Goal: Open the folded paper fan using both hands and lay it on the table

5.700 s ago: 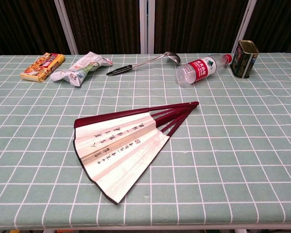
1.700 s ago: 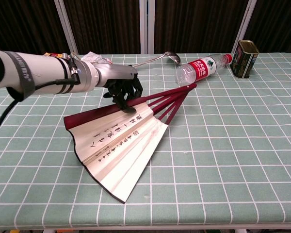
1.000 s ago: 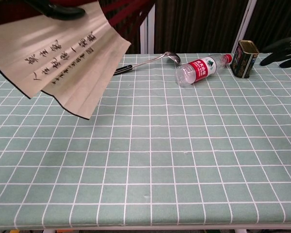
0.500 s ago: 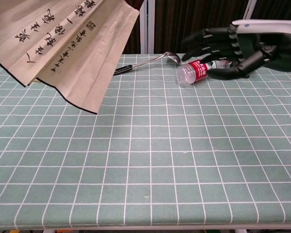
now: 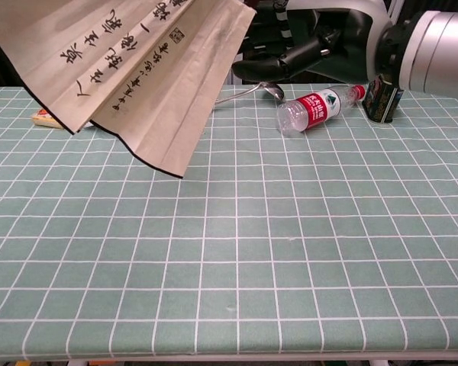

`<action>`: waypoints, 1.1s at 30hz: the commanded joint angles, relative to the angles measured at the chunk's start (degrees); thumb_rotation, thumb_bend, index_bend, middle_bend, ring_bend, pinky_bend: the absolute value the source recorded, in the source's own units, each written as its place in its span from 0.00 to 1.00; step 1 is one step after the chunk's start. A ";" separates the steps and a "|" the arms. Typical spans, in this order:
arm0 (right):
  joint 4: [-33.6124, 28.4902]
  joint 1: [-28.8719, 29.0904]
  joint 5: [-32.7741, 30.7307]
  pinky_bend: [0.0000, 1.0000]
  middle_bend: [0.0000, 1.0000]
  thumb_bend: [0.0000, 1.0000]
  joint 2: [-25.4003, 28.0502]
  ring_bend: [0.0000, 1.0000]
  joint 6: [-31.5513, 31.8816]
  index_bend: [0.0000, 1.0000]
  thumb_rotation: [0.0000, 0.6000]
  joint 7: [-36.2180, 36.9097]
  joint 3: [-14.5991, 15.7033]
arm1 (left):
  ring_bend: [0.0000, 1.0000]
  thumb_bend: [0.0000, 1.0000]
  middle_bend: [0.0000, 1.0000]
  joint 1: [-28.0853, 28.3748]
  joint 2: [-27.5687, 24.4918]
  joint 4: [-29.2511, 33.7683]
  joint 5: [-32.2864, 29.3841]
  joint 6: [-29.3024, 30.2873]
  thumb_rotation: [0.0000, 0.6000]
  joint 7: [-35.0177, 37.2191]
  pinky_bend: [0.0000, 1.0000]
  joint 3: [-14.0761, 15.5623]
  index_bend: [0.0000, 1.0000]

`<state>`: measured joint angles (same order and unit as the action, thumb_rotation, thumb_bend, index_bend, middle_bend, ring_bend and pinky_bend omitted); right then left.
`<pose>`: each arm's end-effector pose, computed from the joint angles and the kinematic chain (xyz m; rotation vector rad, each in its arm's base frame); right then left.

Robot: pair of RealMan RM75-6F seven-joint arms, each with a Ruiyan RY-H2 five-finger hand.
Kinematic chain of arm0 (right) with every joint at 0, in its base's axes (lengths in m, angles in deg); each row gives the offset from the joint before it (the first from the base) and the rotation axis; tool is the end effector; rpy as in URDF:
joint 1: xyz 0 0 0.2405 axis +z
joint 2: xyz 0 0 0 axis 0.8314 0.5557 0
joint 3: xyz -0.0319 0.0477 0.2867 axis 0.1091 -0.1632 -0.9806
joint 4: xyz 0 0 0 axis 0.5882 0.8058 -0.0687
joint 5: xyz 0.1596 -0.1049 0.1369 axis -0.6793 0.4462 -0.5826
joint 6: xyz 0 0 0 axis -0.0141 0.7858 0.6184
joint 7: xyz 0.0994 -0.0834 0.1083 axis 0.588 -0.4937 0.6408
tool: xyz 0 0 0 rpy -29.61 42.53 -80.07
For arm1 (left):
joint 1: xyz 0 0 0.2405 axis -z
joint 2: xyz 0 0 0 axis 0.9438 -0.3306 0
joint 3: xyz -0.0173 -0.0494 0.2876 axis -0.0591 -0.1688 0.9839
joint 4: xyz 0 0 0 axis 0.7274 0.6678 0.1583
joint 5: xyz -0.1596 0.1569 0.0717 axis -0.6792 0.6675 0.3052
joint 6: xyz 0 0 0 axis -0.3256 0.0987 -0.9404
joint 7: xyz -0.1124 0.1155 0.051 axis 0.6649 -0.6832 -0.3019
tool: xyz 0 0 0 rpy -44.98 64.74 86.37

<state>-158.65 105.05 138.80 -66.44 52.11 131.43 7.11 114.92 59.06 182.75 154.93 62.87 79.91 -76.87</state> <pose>-0.0758 -0.3877 -0.0093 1.8626 -1.8997 1.5181 -0.0592 0.3679 0.0819 -1.8607 -1.1377 -1.6959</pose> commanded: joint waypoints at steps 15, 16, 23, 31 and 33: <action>2.58 2.41 -4.36 0.13 0.41 0.69 -1.02 0.23 -0.17 0.66 1.00 -5.00 -2.43 | 0.78 0.38 0.79 -0.82 0.28 -1.90 1.44 1.88 1.00 4.25 0.90 -0.22 0.69; 2.58 2.49 -4.80 0.13 0.41 0.71 -0.79 0.24 -0.24 0.67 1.00 -5.66 -2.59 | 0.78 0.38 0.79 -0.93 0.29 -2.09 1.85 2.21 1.00 4.97 0.90 -0.20 0.69; 2.73 1.97 -5.89 0.13 0.43 0.80 0.38 0.25 1.38 0.70 1.00 -11.43 -2.61 | 0.78 0.39 0.79 -1.48 -1.06 -3.03 4.45 2.83 1.00 7.16 0.89 0.83 0.69; 4.37 -0.77 -4.55 0.13 0.43 0.80 2.25 0.25 10.05 0.70 1.00 -33.28 -1.14 | 0.78 0.38 0.79 -3.40 -1.15 -7.52 6.77 3.44 1.00 -3.14 0.88 4.56 0.69; 4.44 -1.83 -4.01 0.13 0.43 0.80 2.23 0.25 12.86 0.70 1.00 -38.47 -0.72 | 0.78 0.38 0.78 -3.85 -0.57 -8.55 7.36 3.66 1.00 -6.03 0.88 5.48 0.69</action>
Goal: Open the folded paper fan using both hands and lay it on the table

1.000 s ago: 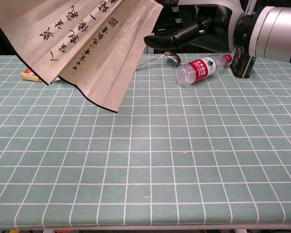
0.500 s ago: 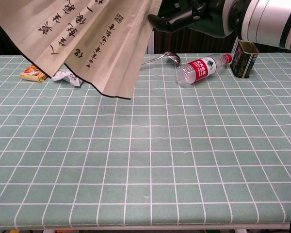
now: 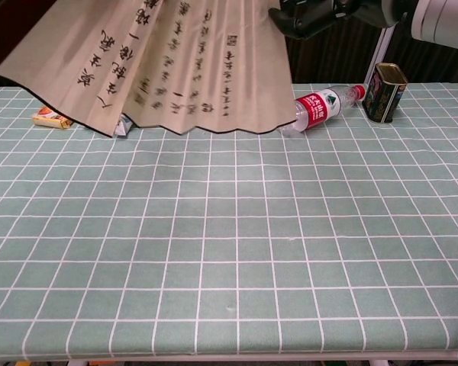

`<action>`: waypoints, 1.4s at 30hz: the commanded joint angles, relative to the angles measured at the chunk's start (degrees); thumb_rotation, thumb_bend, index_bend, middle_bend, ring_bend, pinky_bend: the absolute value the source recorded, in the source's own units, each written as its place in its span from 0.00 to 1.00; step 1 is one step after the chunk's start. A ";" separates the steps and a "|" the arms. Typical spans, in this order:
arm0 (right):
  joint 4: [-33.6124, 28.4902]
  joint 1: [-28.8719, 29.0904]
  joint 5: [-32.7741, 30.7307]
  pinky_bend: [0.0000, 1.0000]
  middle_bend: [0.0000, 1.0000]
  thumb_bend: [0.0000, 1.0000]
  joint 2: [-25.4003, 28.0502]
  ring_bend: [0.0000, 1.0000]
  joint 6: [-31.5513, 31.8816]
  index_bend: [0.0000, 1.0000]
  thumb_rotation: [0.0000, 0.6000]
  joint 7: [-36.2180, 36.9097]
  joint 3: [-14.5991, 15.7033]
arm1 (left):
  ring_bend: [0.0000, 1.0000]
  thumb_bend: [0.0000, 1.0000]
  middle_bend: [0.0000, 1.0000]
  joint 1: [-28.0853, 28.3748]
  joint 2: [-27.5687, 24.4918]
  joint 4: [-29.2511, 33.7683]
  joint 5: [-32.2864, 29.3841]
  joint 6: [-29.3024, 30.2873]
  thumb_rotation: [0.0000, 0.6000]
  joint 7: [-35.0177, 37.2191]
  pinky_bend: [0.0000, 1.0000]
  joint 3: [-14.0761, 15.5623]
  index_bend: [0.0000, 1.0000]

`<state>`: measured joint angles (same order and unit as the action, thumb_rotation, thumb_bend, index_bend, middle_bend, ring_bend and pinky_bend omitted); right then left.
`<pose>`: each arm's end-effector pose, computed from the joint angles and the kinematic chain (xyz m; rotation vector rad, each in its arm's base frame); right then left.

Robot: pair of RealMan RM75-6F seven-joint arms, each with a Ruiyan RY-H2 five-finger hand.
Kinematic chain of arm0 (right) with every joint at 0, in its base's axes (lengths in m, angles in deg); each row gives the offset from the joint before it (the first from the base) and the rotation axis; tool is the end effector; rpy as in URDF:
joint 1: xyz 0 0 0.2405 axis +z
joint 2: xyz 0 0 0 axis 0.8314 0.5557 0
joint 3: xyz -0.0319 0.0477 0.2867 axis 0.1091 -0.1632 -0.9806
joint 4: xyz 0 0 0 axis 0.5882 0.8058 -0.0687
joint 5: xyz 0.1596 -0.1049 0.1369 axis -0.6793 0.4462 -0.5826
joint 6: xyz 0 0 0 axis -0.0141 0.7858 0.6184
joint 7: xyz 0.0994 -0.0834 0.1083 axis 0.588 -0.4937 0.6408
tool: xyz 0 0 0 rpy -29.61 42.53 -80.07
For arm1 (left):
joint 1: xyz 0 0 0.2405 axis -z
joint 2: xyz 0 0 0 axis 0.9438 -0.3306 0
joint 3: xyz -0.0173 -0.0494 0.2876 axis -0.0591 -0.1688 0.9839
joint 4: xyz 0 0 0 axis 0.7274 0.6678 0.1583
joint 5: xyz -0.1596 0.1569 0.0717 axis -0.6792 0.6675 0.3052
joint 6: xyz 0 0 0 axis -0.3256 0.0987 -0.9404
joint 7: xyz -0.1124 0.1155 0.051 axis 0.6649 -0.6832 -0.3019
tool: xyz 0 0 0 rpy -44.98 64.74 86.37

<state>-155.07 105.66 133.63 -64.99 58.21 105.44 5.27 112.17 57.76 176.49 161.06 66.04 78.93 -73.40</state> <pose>-0.0820 -0.4257 0.0293 1.9068 -1.2711 1.4717 -0.1024 0.3711 0.0895 -1.8915 -0.9577 -1.5900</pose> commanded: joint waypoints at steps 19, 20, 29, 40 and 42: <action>9.18 -12.04 9.88 0.11 0.43 0.78 -7.21 0.25 28.81 0.68 1.00 -38.69 5.67 | 0.78 0.39 0.78 -5.95 12.16 -14.29 8.97 8.01 1.00 -35.47 0.88 7.22 0.68; 9.77 -12.52 10.37 0.10 0.43 0.78 -7.90 0.25 29.75 0.68 1.00 -39.26 5.97 | 0.78 0.39 0.78 -6.13 12.65 -14.65 9.19 8.24 1.00 -36.22 0.88 7.39 0.68; 17.54 -16.89 14.86 0.01 0.42 0.77 -14.25 0.25 37.56 0.64 1.00 -44.26 8.54 | 0.78 0.39 0.78 -7.33 17.93 -18.94 12.68 10.65 1.00 -45.26 0.88 8.54 0.68; 12.68 -23.22 12.85 0.00 0.15 0.62 -13.07 0.00 35.58 0.06 1.00 -46.50 13.41 | 0.69 0.21 0.63 -8.00 15.48 -8.49 8.40 1.83 1.00 -51.99 0.81 11.24 0.43; 10.20 -23.91 11.75 0.00 0.09 0.55 -11.78 0.00 34.15 0.00 0.99 -48.81 13.85 | 0.60 0.13 0.55 -7.92 14.51 -5.30 6.18 -0.44 1.00 -53.15 0.75 11.20 0.34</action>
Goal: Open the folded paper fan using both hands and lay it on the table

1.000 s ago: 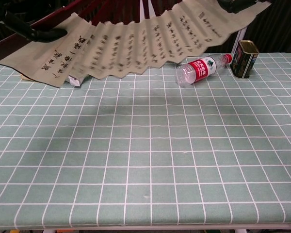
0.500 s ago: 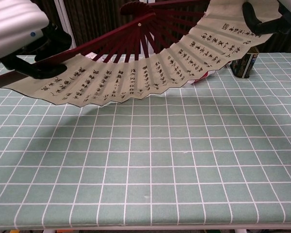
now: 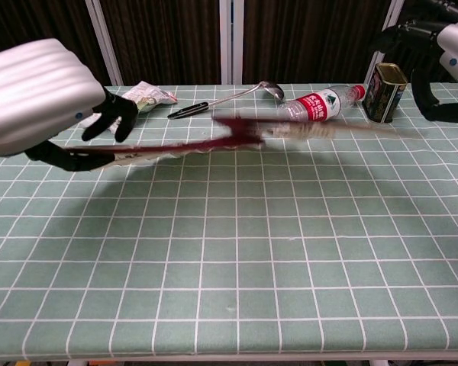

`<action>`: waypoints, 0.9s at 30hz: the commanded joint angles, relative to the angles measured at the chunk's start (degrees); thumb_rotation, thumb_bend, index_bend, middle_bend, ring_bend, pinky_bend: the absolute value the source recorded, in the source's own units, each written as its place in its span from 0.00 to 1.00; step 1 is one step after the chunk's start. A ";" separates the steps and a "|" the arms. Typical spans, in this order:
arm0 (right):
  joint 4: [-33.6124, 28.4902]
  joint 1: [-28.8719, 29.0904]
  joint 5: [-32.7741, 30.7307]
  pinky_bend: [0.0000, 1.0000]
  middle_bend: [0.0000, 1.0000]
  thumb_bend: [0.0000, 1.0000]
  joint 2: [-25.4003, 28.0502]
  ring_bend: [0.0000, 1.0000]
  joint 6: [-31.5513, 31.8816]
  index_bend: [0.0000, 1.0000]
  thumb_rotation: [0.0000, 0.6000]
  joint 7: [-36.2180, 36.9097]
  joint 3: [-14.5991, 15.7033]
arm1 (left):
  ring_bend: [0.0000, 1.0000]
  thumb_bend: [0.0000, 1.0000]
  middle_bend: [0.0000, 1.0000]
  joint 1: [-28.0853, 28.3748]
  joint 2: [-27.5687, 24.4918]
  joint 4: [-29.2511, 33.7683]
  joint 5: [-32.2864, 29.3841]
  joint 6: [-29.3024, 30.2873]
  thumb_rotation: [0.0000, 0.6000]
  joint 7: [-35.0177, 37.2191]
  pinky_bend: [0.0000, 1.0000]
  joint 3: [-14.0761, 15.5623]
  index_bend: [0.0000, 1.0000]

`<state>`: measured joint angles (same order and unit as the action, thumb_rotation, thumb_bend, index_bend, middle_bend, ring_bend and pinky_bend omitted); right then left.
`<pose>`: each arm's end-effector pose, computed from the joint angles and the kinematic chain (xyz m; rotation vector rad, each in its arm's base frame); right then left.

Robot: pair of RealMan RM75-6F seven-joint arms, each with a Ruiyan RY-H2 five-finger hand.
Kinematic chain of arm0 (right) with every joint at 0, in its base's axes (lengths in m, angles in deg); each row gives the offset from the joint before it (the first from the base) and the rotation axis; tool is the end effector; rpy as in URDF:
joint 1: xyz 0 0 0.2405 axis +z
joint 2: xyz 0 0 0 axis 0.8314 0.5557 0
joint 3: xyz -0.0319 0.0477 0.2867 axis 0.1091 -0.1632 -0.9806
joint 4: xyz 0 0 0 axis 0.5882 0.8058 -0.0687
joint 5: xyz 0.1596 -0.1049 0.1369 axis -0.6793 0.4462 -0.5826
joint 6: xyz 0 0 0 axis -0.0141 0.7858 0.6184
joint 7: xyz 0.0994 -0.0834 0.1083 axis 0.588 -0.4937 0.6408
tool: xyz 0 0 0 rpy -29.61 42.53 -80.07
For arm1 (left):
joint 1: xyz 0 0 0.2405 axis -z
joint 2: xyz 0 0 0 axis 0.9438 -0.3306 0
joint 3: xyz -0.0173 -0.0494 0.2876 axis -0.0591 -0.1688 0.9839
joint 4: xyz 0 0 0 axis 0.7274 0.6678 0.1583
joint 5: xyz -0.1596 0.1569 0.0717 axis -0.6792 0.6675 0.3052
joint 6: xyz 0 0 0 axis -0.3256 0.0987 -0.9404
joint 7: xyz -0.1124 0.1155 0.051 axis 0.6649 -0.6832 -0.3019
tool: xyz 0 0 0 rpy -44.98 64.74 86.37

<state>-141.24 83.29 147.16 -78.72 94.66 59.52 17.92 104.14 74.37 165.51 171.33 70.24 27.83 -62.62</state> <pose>-0.2224 -0.3147 0.0117 1.6524 -0.3605 1.1189 -0.1597 0.2969 -0.0214 -2.0478 -0.1353 -1.0308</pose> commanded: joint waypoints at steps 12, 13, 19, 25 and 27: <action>-13.37 -3.32 -8.46 0.00 0.00 0.33 7.11 0.00 -8.59 0.00 0.88 -8.95 0.13 | 0.13 0.00 0.18 4.54 -2.59 13.69 -27.13 -17.75 1.00 -8.86 0.34 -5.09 0.09; -13.81 -3.47 -8.74 0.00 0.00 0.33 7.56 0.00 -8.75 0.00 0.88 -8.88 -0.05 | 0.10 0.00 0.15 5.12 -2.42 13.09 -29.55 -18.48 1.00 -8.75 0.31 -5.80 0.07; -15.89 -4.29 -10.59 0.00 0.00 0.29 10.23 0.00 -10.00 0.00 0.88 -7.38 -0.65 | 0.00 0.00 0.02 7.27 -4.93 14.00 -41.31 -22.97 1.00 -4.09 0.19 -8.24 0.01; -17.49 -4.53 -12.28 0.00 0.00 0.18 14.00 0.00 -12.55 0.00 0.81 -4.62 -0.93 | 0.00 0.00 0.00 8.83 -9.90 15.33 -44.08 -27.77 1.00 3.84 0.15 -9.22 0.00; -17.95 -4.57 -13.19 0.00 0.00 0.11 15.42 0.00 -13.61 0.00 0.80 -4.02 -1.05 | 0.00 0.00 0.00 9.21 -12.09 15.61 -44.96 -30.22 1.00 7.48 0.12 -9.51 0.00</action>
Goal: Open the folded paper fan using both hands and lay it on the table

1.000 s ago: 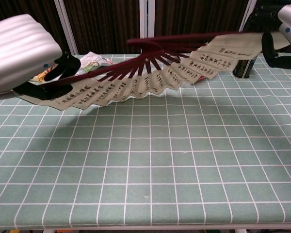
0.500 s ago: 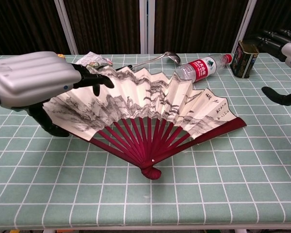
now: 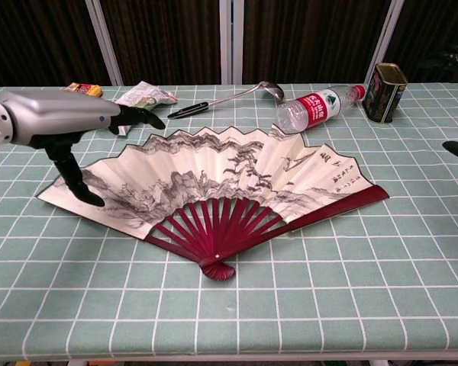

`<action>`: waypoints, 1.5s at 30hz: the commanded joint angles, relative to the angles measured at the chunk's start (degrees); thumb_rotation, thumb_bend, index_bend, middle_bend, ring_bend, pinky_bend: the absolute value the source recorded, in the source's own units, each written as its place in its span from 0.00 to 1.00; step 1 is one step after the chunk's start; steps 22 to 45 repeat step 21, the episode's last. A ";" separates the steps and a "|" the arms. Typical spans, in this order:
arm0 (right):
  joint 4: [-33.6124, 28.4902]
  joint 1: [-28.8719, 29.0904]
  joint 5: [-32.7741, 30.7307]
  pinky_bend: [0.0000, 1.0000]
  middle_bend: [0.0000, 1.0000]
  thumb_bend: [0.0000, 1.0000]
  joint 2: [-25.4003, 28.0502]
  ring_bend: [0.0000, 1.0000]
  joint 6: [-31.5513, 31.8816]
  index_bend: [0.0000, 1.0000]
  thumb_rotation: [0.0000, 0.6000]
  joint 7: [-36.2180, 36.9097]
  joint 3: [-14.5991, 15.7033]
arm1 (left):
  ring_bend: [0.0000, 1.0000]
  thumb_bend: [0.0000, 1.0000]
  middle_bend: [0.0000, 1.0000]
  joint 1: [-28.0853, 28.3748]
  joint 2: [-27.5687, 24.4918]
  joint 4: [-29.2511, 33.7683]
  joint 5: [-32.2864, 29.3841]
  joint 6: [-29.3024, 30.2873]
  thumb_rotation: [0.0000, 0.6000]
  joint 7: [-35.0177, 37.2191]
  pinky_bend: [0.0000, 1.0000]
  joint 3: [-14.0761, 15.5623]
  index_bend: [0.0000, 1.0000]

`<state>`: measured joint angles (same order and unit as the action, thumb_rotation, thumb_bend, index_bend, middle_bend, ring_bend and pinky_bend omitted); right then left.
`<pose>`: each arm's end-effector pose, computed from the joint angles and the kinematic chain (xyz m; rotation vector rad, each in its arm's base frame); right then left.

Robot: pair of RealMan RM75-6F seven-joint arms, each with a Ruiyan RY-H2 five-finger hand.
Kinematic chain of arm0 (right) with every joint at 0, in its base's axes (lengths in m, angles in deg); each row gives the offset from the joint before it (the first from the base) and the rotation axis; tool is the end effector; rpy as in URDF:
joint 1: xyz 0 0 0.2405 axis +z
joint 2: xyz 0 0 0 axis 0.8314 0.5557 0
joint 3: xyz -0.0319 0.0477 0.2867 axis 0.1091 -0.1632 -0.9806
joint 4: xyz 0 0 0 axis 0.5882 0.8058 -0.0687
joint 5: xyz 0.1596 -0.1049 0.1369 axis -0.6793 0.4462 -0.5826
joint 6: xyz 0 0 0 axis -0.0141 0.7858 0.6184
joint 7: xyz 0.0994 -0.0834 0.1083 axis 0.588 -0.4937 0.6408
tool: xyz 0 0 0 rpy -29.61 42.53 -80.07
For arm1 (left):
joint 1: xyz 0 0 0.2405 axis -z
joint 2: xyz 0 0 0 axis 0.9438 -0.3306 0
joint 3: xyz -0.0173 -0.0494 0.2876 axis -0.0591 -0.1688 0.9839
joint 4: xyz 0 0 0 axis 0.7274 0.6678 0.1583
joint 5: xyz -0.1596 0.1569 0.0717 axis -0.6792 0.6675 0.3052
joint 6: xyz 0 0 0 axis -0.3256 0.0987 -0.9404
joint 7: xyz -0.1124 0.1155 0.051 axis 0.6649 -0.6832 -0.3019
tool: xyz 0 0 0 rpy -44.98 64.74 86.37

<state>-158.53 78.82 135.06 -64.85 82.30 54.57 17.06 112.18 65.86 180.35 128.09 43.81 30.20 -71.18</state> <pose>-0.2610 -0.3012 0.0521 1.6917 -0.6357 0.8214 -0.1573 0.3456 -0.0244 -2.1108 -0.9760 -0.7211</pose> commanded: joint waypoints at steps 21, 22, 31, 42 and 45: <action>1.70 -12.49 4.61 0.00 0.05 0.35 16.23 0.00 9.32 0.00 1.00 35.02 2.81 | 0.02 0.00 0.12 -29.80 -11.47 -9.39 19.75 40.46 1.00 20.70 0.12 7.80 0.15; 1.70 -12.49 4.61 0.00 0.05 0.35 16.23 0.00 9.32 0.00 1.00 35.02 2.81 | 0.02 0.00 0.12 -29.80 -11.47 -9.39 19.75 40.46 1.00 20.70 0.12 7.80 0.15; 1.70 -12.49 4.61 0.00 0.05 0.35 16.23 0.00 9.32 0.00 1.00 35.02 2.81 | 0.02 0.00 0.12 -29.80 -11.47 -9.39 19.75 40.46 1.00 20.70 0.12 7.80 0.15; 1.70 -12.49 4.61 0.00 0.05 0.35 16.23 0.00 9.32 0.00 1.00 35.02 2.81 | 0.02 0.00 0.12 -29.80 -11.47 -9.39 19.75 40.46 1.00 20.70 0.12 7.80 0.15; 1.70 -12.49 4.61 0.00 0.05 0.35 16.23 0.00 9.32 0.00 1.00 35.02 2.81 | 0.02 0.00 0.12 -29.80 -11.47 -9.39 19.75 40.46 1.00 20.70 0.12 7.80 0.15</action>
